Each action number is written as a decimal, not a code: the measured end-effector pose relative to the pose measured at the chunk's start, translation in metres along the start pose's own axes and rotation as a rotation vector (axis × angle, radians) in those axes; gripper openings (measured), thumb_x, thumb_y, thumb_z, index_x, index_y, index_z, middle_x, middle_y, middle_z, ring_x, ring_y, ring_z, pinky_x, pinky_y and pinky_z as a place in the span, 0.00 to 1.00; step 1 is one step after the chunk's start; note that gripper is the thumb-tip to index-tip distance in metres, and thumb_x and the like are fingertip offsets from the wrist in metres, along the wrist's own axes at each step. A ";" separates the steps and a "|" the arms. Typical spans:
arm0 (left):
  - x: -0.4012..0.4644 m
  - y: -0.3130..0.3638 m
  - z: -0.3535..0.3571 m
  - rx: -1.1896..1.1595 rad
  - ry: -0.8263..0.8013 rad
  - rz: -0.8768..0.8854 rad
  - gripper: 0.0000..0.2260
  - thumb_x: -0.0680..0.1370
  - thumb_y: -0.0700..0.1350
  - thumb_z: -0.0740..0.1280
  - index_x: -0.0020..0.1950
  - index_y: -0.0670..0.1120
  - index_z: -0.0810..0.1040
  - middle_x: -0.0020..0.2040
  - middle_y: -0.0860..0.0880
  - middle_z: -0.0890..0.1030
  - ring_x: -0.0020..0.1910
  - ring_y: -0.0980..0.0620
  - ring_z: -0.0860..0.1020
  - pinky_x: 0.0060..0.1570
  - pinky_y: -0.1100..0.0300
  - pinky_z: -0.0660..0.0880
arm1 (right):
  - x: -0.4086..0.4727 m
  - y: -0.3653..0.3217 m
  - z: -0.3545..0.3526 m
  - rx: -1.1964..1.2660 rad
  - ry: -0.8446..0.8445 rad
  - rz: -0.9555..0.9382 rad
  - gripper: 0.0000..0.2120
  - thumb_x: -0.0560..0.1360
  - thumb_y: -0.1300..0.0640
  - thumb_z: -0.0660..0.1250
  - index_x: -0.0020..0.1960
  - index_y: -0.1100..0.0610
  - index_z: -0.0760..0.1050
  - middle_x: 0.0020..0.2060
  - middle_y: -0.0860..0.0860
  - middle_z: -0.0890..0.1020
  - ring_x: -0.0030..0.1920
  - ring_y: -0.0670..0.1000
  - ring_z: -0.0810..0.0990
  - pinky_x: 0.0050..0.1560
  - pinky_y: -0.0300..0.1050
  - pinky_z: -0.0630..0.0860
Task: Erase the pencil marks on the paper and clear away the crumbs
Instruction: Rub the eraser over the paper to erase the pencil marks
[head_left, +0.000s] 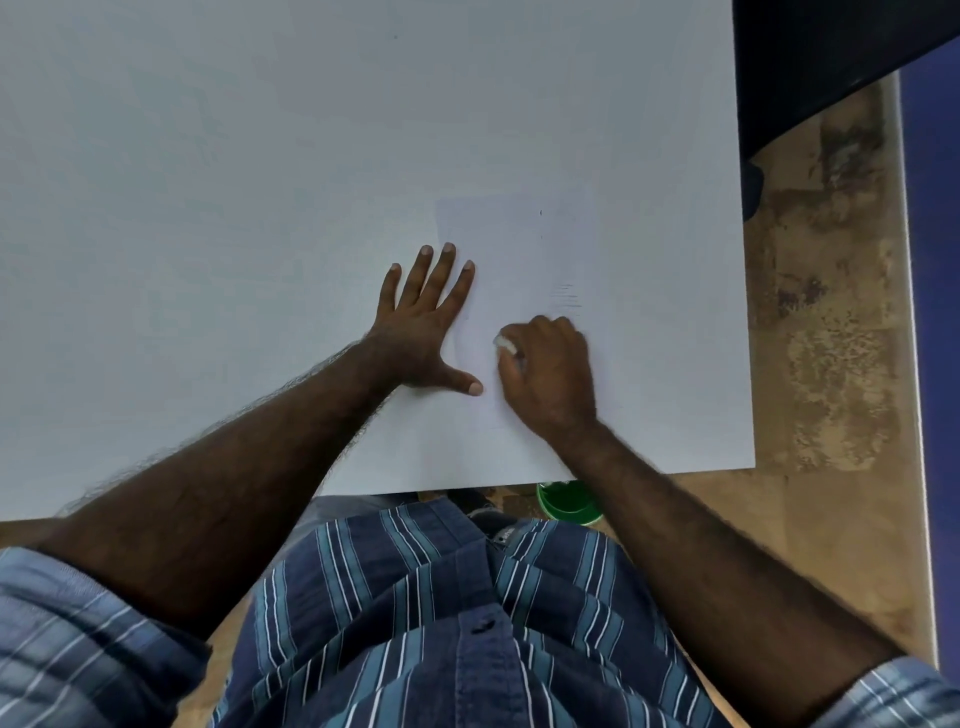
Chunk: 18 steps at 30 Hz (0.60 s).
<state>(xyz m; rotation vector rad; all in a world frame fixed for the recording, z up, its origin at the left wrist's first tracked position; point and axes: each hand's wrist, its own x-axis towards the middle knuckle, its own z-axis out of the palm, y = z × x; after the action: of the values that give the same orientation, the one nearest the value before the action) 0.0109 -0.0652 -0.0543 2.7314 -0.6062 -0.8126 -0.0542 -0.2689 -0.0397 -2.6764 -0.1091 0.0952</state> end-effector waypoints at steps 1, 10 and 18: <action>0.000 0.000 0.000 0.002 0.001 -0.001 0.67 0.61 0.83 0.65 0.82 0.52 0.30 0.81 0.47 0.27 0.80 0.44 0.27 0.77 0.38 0.32 | -0.006 -0.004 0.002 -0.001 -0.058 -0.075 0.09 0.81 0.54 0.66 0.54 0.55 0.84 0.45 0.52 0.83 0.47 0.55 0.77 0.49 0.51 0.70; 0.000 0.000 -0.001 -0.008 -0.018 0.000 0.68 0.60 0.83 0.65 0.82 0.52 0.29 0.81 0.48 0.26 0.79 0.44 0.26 0.78 0.38 0.32 | 0.011 0.016 -0.010 -0.061 0.096 0.100 0.05 0.79 0.56 0.68 0.49 0.54 0.83 0.41 0.51 0.82 0.45 0.57 0.77 0.45 0.53 0.71; -0.001 0.000 -0.001 0.015 -0.010 0.000 0.68 0.60 0.84 0.64 0.82 0.52 0.29 0.81 0.48 0.25 0.79 0.45 0.25 0.77 0.38 0.32 | 0.003 0.011 -0.008 -0.044 -0.058 -0.086 0.06 0.80 0.53 0.69 0.53 0.51 0.85 0.44 0.49 0.84 0.47 0.55 0.77 0.48 0.51 0.70</action>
<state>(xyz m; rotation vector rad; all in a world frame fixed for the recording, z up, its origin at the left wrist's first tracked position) 0.0109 -0.0647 -0.0525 2.7431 -0.6163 -0.8250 -0.0502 -0.2822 -0.0378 -2.7095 -0.2469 0.1444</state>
